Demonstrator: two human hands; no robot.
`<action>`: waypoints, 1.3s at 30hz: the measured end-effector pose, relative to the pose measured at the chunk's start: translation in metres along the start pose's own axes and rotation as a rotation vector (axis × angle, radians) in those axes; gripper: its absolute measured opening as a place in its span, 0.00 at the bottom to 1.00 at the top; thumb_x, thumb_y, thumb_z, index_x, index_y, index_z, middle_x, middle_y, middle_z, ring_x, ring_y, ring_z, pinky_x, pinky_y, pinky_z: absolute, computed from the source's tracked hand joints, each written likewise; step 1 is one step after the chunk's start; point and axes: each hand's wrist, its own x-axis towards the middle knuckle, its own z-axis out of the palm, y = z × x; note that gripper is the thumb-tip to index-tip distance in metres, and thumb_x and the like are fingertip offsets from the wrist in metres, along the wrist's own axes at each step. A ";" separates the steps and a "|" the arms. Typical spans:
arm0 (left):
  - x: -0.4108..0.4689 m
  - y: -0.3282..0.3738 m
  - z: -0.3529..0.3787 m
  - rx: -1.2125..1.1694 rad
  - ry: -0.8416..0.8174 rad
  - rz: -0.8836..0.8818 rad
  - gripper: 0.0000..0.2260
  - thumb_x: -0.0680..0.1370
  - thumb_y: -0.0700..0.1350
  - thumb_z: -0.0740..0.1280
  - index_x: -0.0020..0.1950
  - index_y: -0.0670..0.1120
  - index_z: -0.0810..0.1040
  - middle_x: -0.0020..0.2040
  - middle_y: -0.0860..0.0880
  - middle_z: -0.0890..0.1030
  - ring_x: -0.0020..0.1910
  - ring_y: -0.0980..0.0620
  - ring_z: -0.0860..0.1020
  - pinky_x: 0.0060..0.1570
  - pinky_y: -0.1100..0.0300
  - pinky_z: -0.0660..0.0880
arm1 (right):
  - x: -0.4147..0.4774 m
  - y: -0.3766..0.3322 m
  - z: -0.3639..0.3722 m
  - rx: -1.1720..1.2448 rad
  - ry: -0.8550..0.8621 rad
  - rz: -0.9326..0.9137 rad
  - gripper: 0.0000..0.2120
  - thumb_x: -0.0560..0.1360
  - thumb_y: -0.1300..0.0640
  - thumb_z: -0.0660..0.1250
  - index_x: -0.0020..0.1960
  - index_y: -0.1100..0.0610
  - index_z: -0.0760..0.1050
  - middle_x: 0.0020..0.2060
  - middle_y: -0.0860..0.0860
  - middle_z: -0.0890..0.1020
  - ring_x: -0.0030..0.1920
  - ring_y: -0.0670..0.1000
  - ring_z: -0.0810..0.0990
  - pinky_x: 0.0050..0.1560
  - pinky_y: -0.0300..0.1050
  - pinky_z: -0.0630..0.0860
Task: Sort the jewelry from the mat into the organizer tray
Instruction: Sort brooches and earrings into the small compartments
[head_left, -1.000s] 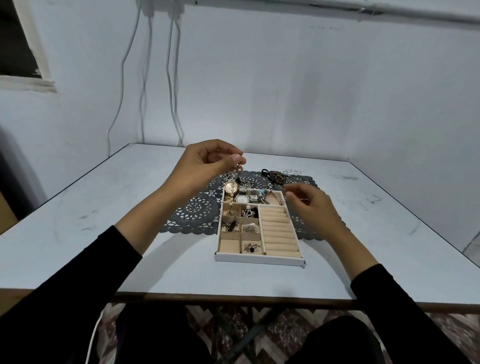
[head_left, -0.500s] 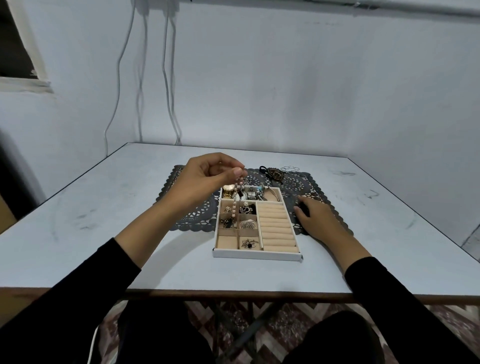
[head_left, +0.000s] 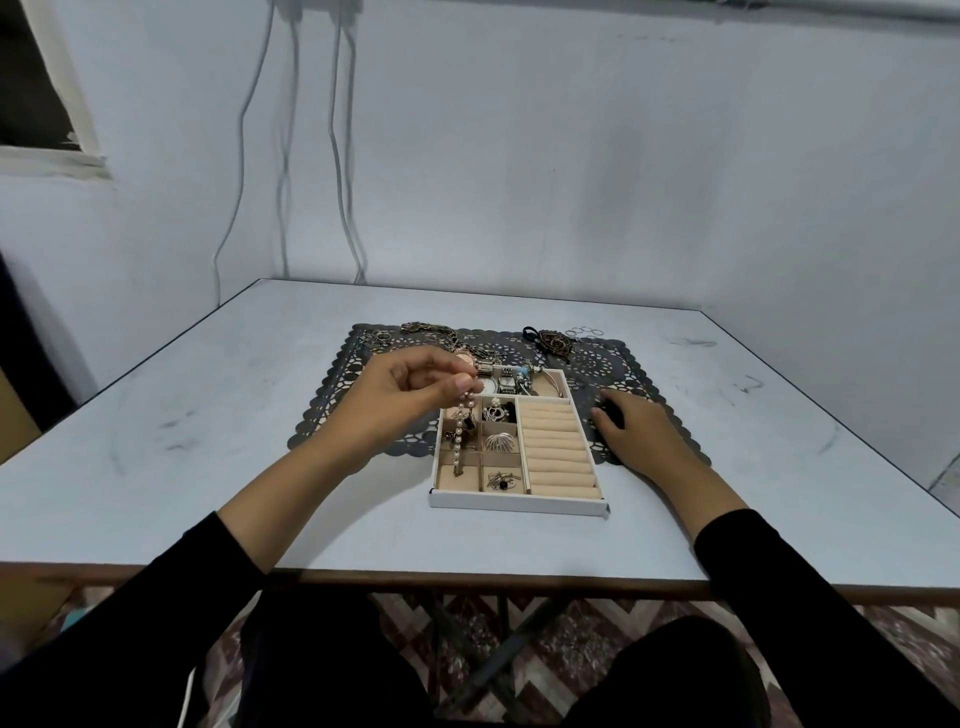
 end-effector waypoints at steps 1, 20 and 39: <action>-0.002 -0.001 -0.001 -0.007 -0.002 -0.015 0.09 0.71 0.44 0.72 0.50 0.43 0.83 0.45 0.44 0.86 0.48 0.43 0.82 0.58 0.45 0.76 | 0.000 0.000 0.000 0.000 -0.001 0.001 0.19 0.79 0.54 0.62 0.67 0.62 0.72 0.61 0.58 0.78 0.61 0.57 0.75 0.58 0.45 0.68; -0.005 -0.011 -0.013 0.216 -0.347 -0.090 0.05 0.75 0.35 0.71 0.49 0.42 0.83 0.41 0.54 0.84 0.39 0.61 0.80 0.39 0.69 0.75 | 0.003 0.005 0.003 0.007 -0.011 -0.003 0.20 0.79 0.52 0.62 0.68 0.60 0.71 0.61 0.56 0.78 0.61 0.56 0.75 0.56 0.42 0.68; 0.004 -0.003 -0.010 0.580 -0.512 -0.079 0.06 0.75 0.37 0.73 0.49 0.45 0.85 0.44 0.50 0.86 0.43 0.51 0.85 0.48 0.64 0.79 | 0.001 0.004 0.002 -0.003 0.001 -0.013 0.18 0.79 0.53 0.62 0.66 0.61 0.72 0.60 0.57 0.79 0.61 0.56 0.76 0.56 0.42 0.68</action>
